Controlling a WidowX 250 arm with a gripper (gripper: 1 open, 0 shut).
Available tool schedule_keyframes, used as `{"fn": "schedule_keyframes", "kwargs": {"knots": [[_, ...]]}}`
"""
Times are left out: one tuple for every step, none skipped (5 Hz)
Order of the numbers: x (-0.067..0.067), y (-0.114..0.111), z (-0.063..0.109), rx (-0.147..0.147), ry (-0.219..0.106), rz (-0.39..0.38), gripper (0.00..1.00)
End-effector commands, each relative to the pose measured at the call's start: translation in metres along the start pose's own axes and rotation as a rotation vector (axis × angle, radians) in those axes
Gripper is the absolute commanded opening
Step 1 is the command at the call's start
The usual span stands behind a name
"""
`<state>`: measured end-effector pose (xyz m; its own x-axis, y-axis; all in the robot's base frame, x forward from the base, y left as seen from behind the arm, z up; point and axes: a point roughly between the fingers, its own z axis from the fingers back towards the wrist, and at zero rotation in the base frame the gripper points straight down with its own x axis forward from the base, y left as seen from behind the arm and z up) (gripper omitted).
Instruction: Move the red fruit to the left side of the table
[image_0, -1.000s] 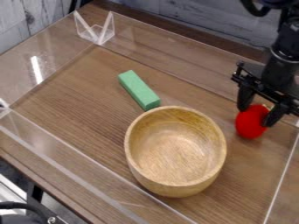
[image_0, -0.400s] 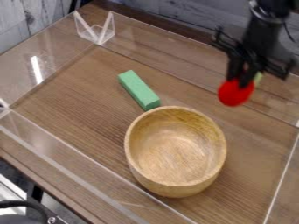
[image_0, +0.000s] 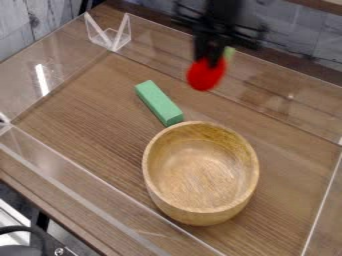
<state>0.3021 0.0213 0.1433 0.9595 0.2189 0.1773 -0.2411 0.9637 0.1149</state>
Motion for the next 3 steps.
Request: {"fn": "schedule_keyframes", "kwargs": {"knots": [[-0.003, 0.044, 0.009, 0.017, -0.025, 0.077, 0.0], [-0.008, 0.081, 0.003, 0.041, -0.01, 0.123, 0.0], [-0.012, 0.11, -0.008, 0.06, 0.003, 0.145, 0.0]]}}
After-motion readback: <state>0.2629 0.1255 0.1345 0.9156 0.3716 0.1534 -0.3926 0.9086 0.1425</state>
